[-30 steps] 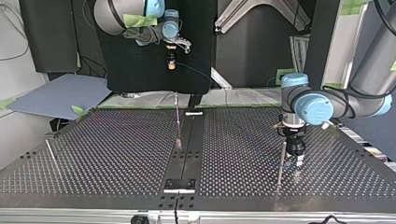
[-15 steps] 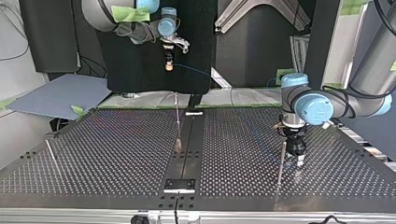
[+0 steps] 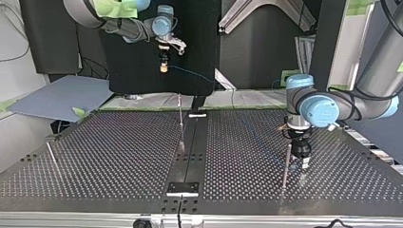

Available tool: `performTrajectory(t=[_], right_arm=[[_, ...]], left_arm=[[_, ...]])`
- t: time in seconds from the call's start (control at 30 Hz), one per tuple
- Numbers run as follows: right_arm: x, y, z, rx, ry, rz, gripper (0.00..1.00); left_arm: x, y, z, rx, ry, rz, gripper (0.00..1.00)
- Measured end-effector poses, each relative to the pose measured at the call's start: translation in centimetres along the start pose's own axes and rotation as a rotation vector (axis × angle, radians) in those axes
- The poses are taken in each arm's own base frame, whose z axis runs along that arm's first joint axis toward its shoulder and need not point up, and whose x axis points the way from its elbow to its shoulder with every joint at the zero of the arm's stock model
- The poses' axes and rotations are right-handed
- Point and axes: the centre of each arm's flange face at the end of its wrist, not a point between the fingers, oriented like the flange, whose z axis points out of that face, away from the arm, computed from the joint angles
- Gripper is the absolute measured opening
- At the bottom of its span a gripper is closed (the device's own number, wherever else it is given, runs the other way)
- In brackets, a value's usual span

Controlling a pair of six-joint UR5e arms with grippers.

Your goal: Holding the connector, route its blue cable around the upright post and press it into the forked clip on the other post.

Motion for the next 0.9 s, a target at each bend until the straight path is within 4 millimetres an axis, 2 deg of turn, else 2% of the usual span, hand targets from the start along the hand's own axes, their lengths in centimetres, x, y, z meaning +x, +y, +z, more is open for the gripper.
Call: performTrajectory(t=[0.17, 0.9], right_arm=[[2.1, 0.8, 0.0, -0.003, 0.019, 0.006, 0.00], [12.9, 2.2, 3.1, 0.075, 0.184, 0.034, 0.00]], left_arm=[[0.0, 0.0, 0.0, 0.000, 0.001, 0.000, 1.00], [0.2, -0.4, -0.2, 0.000, 0.007, 0.001, 1.00]])
